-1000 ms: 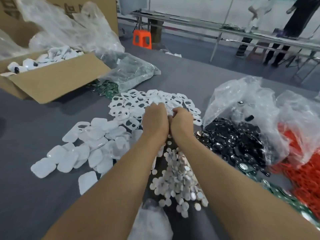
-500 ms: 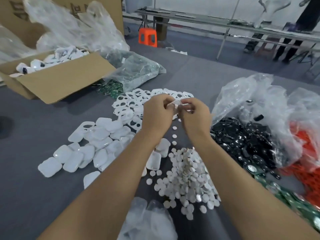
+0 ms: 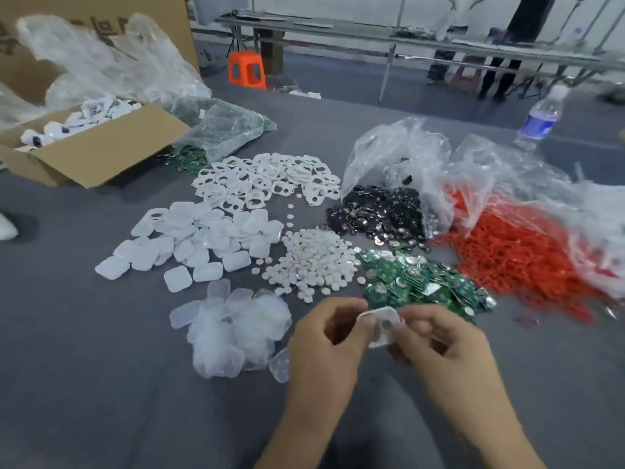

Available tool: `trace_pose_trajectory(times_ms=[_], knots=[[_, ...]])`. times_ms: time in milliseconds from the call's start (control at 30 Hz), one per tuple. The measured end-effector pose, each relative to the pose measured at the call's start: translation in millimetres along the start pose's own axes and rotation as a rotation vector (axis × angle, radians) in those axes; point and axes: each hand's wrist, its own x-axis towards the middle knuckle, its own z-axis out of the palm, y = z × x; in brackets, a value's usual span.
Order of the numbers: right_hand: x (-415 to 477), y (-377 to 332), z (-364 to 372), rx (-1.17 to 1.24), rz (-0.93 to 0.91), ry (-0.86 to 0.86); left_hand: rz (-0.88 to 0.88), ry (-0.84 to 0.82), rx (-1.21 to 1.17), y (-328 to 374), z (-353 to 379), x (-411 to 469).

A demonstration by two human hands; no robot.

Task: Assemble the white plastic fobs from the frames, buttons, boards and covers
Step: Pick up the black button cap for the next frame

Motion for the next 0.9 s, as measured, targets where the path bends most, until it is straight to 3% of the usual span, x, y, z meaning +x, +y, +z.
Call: trace_pose_trajectory(times_ms=[233, 367, 467, 700, 900], knots=[[-97, 47, -34, -0.027, 0.225, 0.024, 0.088, -0.204, 0.201, -25, 21, -60], [-129, 64, -36, -0.331, 0.212, 0.112, 0.1, -0.366, 0.249, -29, 27, -72], [-136, 64, -38, -0.472, 0.158, 0.19, 0.114, -0.377, 0.271, -32, 33, -79], [-127, 60, -53, -0.523, 0.115, 0.147, 0.196, -0.33, 0.361, -31, 39, -90], [-120, 56, -68, -0.594, 0.083, 0.034, 0.257, -0.312, 0.637, -23, 50, -91]])
